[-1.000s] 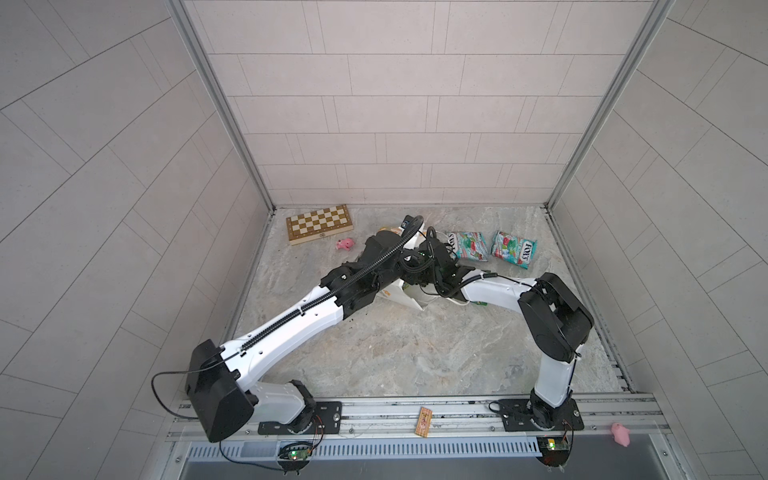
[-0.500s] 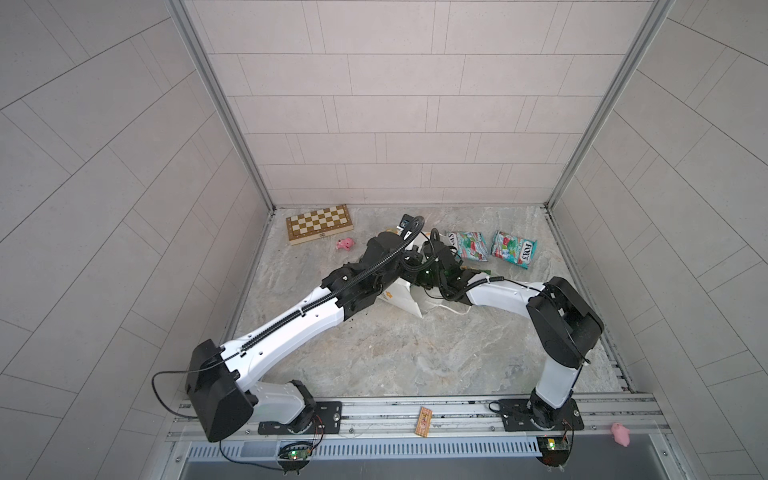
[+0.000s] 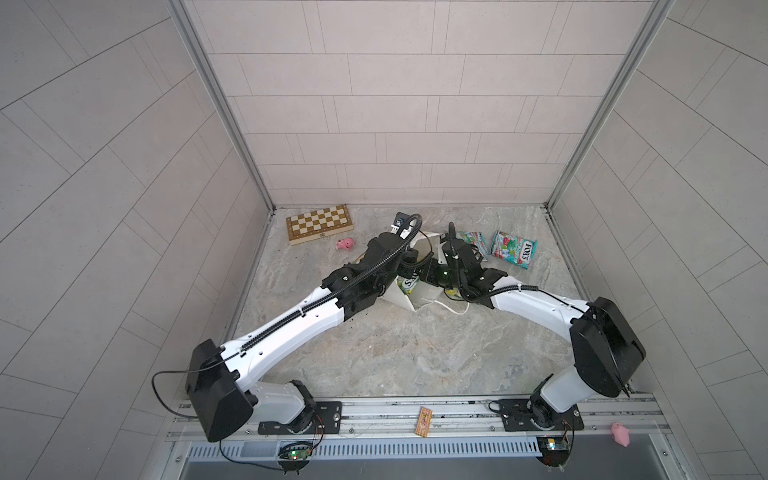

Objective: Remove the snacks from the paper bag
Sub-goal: 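Lift the green packet out of the bag and carry it beside the others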

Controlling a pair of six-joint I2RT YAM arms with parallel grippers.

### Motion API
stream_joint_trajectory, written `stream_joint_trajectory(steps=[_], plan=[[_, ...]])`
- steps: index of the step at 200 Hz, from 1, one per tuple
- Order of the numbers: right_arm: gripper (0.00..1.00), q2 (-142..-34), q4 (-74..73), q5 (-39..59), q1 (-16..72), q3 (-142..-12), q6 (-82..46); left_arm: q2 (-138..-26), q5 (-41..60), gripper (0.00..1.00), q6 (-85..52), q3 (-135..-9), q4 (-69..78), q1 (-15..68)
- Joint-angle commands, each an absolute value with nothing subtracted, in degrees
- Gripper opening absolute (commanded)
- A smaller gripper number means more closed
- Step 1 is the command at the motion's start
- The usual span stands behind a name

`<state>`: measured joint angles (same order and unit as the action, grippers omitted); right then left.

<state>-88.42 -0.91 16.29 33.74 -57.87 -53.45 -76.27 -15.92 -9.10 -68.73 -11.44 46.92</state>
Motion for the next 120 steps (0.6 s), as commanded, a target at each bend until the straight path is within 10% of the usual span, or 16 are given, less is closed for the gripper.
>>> stream_joint_trajectory(steps=[1, 120], plan=[[0.0, -84.44, 1.86, 16.0, 33.19, -57.96, -49.58, -75.08, -16.97, 0.0, -9.23, -69.51, -12.48, 47.11], [0.0, -68.5, 18.68, 17.02, 32.32, -65.03, -33.15, -76.11, -17.15, 0.0, -10.24, -70.37, -13.26, 47.18]])
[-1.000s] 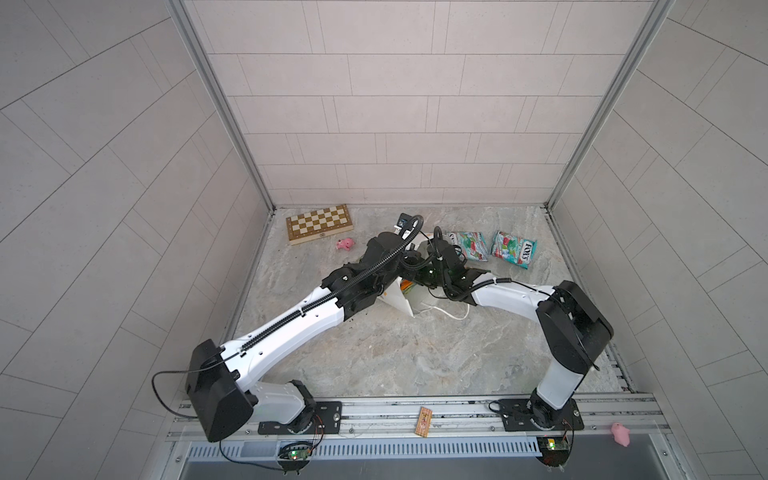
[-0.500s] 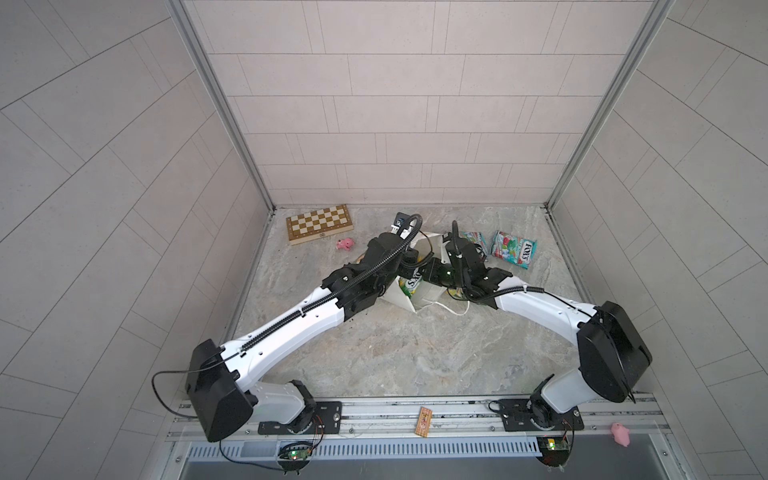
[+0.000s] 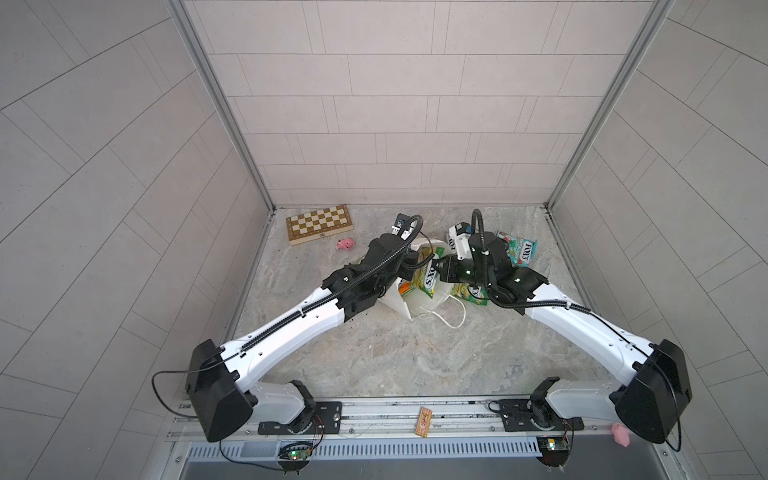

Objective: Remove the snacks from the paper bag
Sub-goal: 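Lift the green packet out of the bag and carry it beside the others, then lower the green packet onto the table beside the other green packet and release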

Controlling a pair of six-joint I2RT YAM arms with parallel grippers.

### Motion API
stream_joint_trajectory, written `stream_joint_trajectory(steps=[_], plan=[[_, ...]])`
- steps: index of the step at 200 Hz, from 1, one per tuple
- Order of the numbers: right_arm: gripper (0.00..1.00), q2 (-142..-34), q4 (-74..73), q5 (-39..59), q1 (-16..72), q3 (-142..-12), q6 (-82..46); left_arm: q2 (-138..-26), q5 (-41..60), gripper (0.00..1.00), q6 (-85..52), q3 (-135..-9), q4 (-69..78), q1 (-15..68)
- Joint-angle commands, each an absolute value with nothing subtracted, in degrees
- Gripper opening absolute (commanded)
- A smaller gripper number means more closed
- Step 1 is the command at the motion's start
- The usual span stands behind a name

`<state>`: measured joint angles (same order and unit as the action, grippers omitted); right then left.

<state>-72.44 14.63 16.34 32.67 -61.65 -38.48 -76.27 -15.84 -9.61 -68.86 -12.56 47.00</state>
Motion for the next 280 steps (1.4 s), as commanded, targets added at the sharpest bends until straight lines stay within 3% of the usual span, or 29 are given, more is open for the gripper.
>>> stream_joint_trajectory(steps=[1, 82, 179, 280], plan=[[0.0, -68.4, 18.79, 17.08, 32.33, -65.16, -33.1, -76.11, -17.14, 0.0, -10.26, -70.34, -13.27, 47.14], [0.0, -59.87, 29.08, 15.39, 28.44, -70.79, -27.57, -76.09, -17.49, 0.0, -10.11, -70.58, -13.62, 47.12], [0.0, -54.92, 35.33, 23.71, 6.33, -68.17, -24.97, -76.16, -16.88, 0.0, -10.11, -70.67, -13.86, 47.11], [0.0, -61.27, 43.01, 11.32, -4.21, -62.6, -17.0, -76.56, -16.97, 0.0, -9.9, -70.75, -13.98, 47.12]])
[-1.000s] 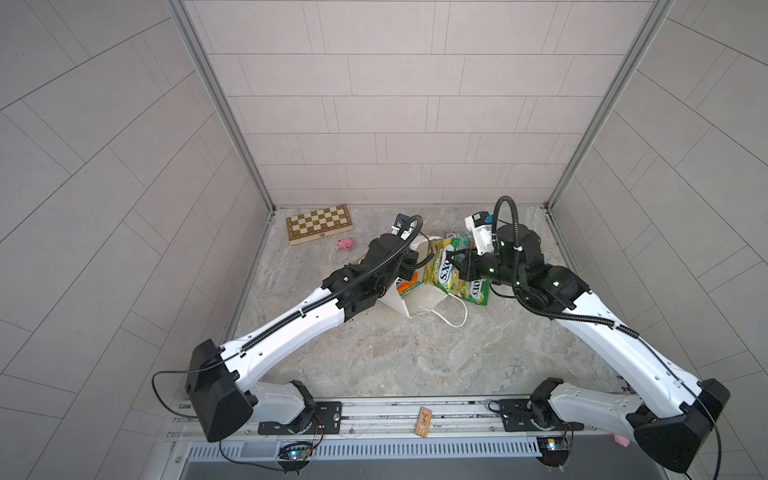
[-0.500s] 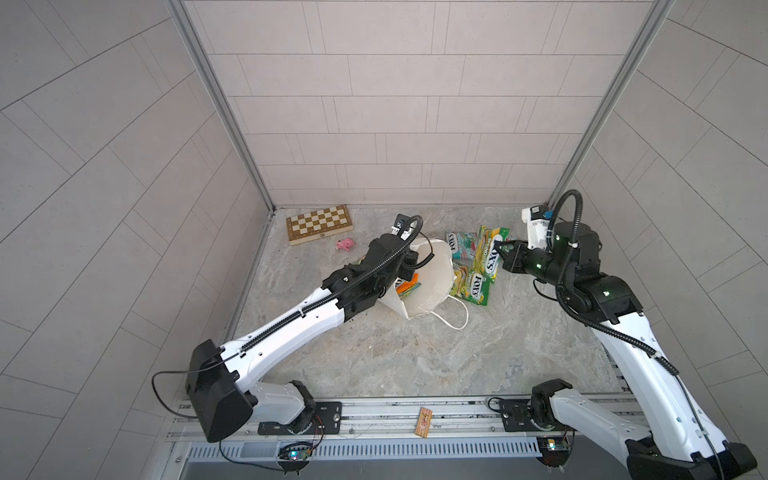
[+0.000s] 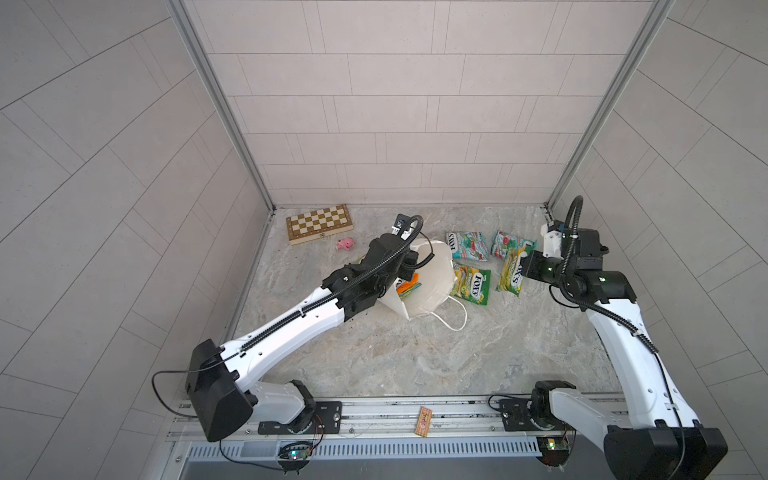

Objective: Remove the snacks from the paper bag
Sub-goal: 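Lower the green packet onto the table beside the other green packet and release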

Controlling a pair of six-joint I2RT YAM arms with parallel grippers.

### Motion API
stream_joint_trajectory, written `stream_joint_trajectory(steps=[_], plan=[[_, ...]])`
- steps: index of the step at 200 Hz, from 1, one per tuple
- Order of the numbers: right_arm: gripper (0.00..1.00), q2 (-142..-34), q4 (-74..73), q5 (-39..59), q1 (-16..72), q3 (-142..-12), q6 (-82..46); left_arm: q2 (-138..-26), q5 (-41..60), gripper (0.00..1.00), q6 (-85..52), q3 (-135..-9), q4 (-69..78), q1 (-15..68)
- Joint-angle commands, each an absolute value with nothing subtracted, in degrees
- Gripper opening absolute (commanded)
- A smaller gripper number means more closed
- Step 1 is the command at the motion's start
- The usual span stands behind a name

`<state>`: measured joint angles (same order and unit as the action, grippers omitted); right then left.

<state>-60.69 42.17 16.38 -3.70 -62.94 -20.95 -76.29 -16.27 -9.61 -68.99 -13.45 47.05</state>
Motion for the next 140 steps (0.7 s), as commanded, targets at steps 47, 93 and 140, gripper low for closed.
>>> stream_joint_trajectory(steps=[47, 93, 140], plan=[[0.0, -66.13, 42.77, 10.18, -4.93, -61.3, -14.25, -76.73, -16.81, 0.0, -9.84, -70.91, -14.06, 47.11], [0.0, -70.27, 39.5, 17.29, -5.1, -61.17, -14.07, -76.74, -16.65, 0.0, -10.0, -70.87, -14.19, 47.11], [0.0, -74.73, 37.52, 22.67, -6.3, -61.08, -14.94, -76.76, -16.67, 0.0, -9.86, -70.94, -14.16, 47.12]])
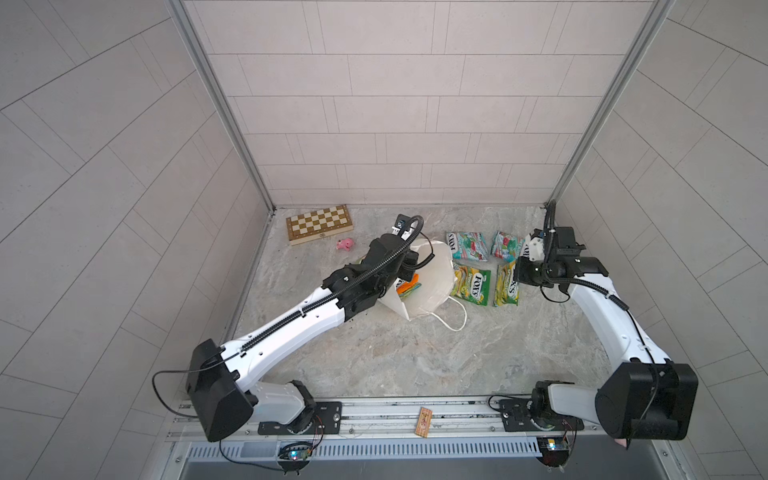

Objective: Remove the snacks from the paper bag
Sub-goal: 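Lower the green packet onto the table beside the other green packet and release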

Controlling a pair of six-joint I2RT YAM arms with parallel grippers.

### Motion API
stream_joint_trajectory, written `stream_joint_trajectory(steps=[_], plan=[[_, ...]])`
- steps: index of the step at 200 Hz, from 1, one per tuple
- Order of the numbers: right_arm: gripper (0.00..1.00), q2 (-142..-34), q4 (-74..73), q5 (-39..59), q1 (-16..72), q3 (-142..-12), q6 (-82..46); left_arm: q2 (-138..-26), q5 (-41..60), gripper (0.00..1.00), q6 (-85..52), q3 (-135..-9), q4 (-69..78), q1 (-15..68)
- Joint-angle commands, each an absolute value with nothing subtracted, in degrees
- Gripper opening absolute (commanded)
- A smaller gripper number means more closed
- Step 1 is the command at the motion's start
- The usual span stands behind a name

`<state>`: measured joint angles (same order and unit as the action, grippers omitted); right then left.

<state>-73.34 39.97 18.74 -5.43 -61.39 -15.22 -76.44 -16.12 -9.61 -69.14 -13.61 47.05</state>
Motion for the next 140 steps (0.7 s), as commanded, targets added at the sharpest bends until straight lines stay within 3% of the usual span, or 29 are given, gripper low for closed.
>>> stream_joint_trajectory(steps=[1, 140], plan=[[0.0, -74.85, 37.48, 22.67, -6.31, -61.08, -14.98, -76.75, -16.64, 0.0, -9.85, -70.93, -14.15, 47.11], [0.01, -88.28, 40.03, 8.71, -8.96, -66.12, -11.38, -76.9, -15.82, 0.0, -9.97, -71.05, -14.38, 47.11]])
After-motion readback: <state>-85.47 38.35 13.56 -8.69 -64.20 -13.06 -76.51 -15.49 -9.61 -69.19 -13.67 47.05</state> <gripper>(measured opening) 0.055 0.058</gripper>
